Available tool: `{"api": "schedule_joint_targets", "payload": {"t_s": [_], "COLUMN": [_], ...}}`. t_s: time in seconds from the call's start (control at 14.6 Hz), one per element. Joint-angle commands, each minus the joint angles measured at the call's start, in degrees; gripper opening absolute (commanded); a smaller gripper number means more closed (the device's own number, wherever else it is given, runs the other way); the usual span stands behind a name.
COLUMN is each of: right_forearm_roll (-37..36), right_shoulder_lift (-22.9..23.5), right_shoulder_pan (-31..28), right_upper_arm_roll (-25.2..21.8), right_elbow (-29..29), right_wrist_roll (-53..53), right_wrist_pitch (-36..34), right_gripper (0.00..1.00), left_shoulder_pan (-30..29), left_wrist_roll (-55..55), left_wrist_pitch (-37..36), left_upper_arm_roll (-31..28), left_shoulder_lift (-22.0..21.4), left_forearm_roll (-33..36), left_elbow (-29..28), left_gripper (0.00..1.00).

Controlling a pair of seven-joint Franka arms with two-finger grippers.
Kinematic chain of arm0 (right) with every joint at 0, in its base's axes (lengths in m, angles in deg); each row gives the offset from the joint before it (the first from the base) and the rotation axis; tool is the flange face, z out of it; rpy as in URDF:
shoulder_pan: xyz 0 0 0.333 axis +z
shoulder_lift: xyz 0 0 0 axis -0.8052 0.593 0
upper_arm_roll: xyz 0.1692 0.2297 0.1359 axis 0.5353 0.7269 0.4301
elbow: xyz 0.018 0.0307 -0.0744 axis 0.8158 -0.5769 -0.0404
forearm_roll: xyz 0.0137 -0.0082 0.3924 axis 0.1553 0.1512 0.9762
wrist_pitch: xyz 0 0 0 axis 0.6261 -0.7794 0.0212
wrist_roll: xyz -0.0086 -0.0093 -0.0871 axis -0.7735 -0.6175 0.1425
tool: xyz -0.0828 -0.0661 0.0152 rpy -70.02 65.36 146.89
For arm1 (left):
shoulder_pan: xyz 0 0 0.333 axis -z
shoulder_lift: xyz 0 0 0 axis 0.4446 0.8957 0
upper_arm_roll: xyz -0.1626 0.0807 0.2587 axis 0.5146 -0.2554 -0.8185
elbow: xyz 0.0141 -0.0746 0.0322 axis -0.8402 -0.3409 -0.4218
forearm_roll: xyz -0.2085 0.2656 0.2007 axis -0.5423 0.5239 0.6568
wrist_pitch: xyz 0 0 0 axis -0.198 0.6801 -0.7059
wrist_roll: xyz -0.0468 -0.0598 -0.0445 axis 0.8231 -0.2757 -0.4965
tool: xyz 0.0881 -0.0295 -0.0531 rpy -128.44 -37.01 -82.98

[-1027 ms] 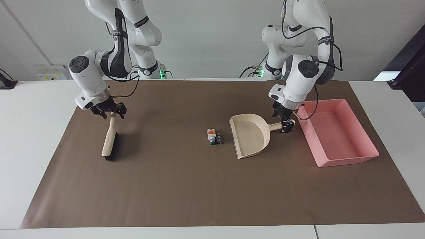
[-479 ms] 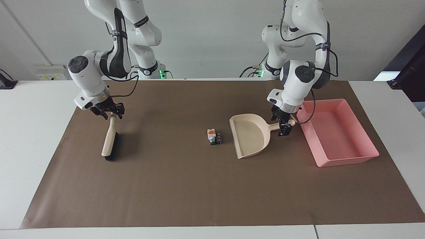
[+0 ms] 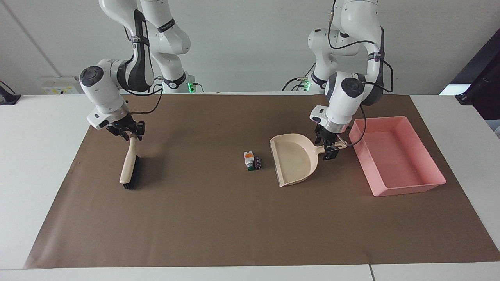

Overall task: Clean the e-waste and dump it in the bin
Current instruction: 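Lift the brush with the right gripper toward the dustpan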

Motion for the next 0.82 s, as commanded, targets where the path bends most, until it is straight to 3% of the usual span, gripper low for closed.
{"api": "schedule_joint_targets", "payload": {"t_s": [0.0, 0.07, 0.14, 0.21, 0.27, 0.55, 0.75], "right_forearm_roll": [0.36, 0.27, 0.27, 0.27, 0.27, 0.36, 0.36], "right_shoulder_lift": [-1.02, -1.02, -1.02, -0.93, -0.85, -0.41, -0.58], "right_shoulder_pan": [-1.05, -1.05, -0.97, -0.97, -0.97, 0.35, 6.31], "right_upper_arm_roll": [0.45, 0.54, 0.54, 0.54, 0.54, 0.89, 0.98], "right_elbow": [-1.19, -1.19, -1.19, -1.11, -0.76, 3.10, 8.28], "right_wrist_roll": [-1.76, -1.76, -1.50, -1.15, -0.80, 1.92, 7.70], "right_wrist_pitch": [0.62, 0.44, 0.35, 0.35, 0.18, -4.55, -10.70], "right_gripper": [0.53, 0.45, 0.26, 0.06, 0.00, 0.00, 0.00], "left_shoulder_pan": [0.99, 0.90, 0.81, 0.90, 0.81, 0.63, 1.07], "left_wrist_roll": [-1.90, -1.64, -1.29, -1.11, -0.85, -0.85, -0.93], "left_wrist_pitch": [1.14, 0.96, 1.40, 1.49, 1.49, 0.53, -3.76], "left_upper_arm_roll": [-0.84, -0.75, -0.75, -0.84, -0.84, -0.84, -0.93], "left_shoulder_lift": [-0.12, -0.12, -0.04, 0.05, 0.31, 1.02, 1.63], "left_forearm_roll": [0.40, 0.40, 0.40, 0.40, 0.40, 0.40, 3.10], "left_elbow": [-0.55, -0.46, -0.46, -0.20, 0.50, 2.96, 5.33], "left_gripper": [0.67, 0.42, 0.19, 0.09, 0.02, 0.00, 0.00]}}
